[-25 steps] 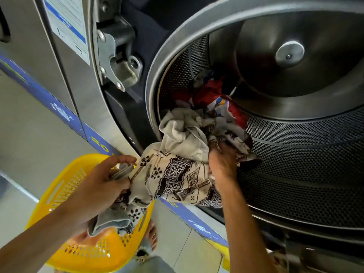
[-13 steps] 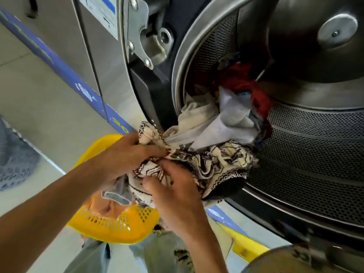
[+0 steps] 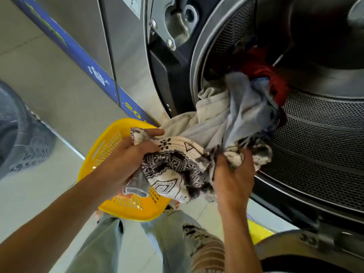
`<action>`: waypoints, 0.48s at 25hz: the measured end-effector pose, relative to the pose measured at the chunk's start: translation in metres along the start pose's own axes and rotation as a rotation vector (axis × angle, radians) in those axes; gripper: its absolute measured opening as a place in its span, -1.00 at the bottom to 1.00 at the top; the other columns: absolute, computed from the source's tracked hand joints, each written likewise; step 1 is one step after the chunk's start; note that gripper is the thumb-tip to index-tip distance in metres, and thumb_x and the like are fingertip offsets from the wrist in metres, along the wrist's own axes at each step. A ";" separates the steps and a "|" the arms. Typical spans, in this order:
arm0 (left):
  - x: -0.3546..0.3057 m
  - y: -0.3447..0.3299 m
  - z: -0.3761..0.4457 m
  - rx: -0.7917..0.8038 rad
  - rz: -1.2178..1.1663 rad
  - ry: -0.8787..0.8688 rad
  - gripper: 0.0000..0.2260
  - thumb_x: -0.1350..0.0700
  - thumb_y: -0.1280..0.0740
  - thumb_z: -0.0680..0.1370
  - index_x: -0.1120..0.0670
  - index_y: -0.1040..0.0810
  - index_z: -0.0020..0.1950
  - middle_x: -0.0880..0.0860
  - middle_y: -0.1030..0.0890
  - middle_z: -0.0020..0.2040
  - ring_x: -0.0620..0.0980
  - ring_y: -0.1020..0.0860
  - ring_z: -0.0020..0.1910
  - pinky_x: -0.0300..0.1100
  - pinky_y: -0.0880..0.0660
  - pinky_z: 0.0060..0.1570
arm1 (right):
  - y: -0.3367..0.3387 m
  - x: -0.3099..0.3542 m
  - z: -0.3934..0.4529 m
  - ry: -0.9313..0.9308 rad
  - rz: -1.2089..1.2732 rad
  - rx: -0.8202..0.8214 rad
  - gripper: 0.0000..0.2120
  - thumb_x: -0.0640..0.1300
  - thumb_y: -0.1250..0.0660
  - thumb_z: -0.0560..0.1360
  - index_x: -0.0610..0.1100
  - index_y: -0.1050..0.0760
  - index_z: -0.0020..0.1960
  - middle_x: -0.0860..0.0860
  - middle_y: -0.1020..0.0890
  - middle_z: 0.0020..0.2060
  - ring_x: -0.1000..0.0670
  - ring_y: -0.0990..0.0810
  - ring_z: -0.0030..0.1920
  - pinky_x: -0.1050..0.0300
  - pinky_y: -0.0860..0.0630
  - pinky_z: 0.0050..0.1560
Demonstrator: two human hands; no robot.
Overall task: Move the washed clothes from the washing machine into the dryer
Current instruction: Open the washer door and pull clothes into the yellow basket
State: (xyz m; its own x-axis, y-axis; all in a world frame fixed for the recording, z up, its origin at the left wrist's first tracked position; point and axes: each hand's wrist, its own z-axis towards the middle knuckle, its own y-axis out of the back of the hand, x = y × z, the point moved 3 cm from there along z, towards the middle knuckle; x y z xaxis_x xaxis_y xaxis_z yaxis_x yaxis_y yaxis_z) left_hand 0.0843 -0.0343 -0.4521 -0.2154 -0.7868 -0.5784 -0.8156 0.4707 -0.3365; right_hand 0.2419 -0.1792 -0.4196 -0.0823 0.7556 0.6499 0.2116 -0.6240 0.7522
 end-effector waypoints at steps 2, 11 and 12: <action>0.015 0.013 -0.003 -0.034 -0.021 0.029 -0.76 0.12 -0.34 0.51 0.04 -0.63 0.16 0.16 -0.70 0.05 0.19 -0.67 0.00 0.07 -0.60 0.02 | -0.016 -0.009 -0.044 -0.107 0.132 0.068 -0.87 -0.13 -0.38 0.42 -0.03 -0.53 -0.03 0.20 -0.63 -0.29 0.23 -0.55 -0.28 0.38 -0.50 -0.19; 0.035 0.075 -0.016 -0.112 0.307 -0.036 -0.74 0.28 -0.34 0.52 -0.02 -0.67 0.07 0.09 -0.71 -0.01 -0.02 -0.67 -0.17 -0.31 -0.57 -0.28 | -0.097 0.015 -0.128 0.032 0.113 0.714 -0.62 -0.15 -0.47 0.33 0.03 -0.57 0.12 0.23 -0.60 -0.16 0.25 -0.57 -0.06 0.11 -0.54 0.10; 0.035 0.079 -0.015 -0.142 0.332 -0.045 -0.72 0.27 -0.36 0.51 -0.09 -0.66 0.07 0.04 -0.71 0.00 -0.08 -0.66 -0.17 -0.32 -0.54 -0.27 | -0.081 0.020 -0.110 0.091 0.070 0.630 -0.64 -0.16 -0.47 0.32 0.03 -0.59 0.11 0.26 -0.59 -0.15 0.25 -0.56 -0.04 0.09 -0.54 0.13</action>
State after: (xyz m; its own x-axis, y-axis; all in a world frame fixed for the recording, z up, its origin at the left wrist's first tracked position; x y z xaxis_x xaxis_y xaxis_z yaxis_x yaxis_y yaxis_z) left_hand 0.0043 -0.0310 -0.4876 -0.4596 -0.5811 -0.6716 -0.7726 0.6346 -0.0203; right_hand 0.1165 -0.1359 -0.4557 -0.1238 0.6801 0.7226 0.7494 -0.4132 0.5173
